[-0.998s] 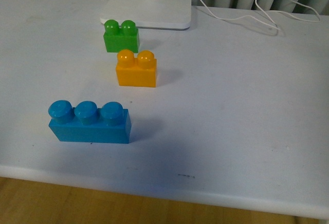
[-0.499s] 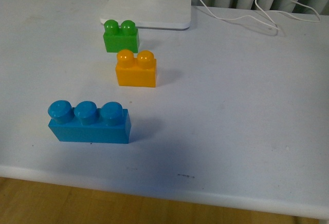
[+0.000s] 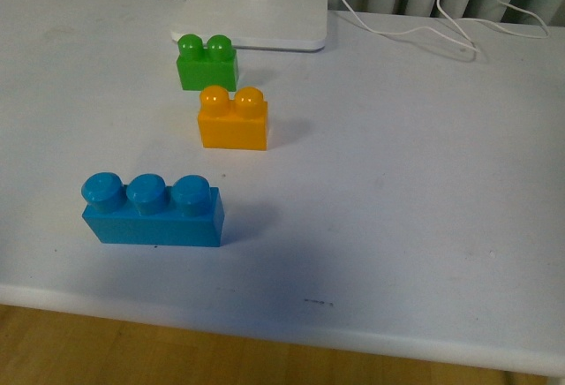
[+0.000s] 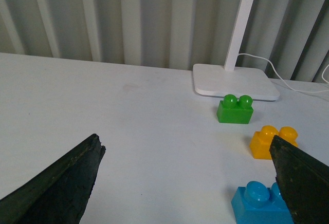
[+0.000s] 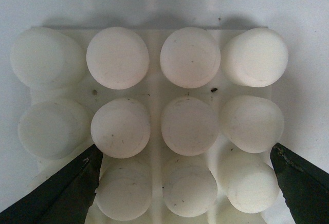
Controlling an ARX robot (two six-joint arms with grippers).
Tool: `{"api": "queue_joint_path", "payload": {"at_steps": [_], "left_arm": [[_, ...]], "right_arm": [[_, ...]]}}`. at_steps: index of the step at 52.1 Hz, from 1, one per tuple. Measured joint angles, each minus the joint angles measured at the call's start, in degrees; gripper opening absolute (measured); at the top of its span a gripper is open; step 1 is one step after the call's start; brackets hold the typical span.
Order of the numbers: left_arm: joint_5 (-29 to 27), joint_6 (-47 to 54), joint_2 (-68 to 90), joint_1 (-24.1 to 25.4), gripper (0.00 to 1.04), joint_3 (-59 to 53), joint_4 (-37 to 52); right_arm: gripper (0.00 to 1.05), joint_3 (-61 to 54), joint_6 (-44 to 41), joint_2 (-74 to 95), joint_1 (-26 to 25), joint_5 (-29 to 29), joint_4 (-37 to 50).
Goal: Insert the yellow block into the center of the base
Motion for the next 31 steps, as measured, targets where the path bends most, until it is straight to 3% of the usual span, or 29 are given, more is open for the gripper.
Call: {"api": "queue_joint_path", "payload": {"at_steps": [21, 31], "left_arm": [[0.0, 0.0, 0.0, 0.0, 0.98, 0.0, 0.0], [0.0, 0.0, 0.0, 0.0, 0.98, 0.0, 0.0]], "right_arm": [[0.96, -6.7, 13.0, -2.9, 14.9, 0.5, 4.7], [0.96, -7.3, 21.3, -2.9, 21.8, 3.6, 6.2]]}}
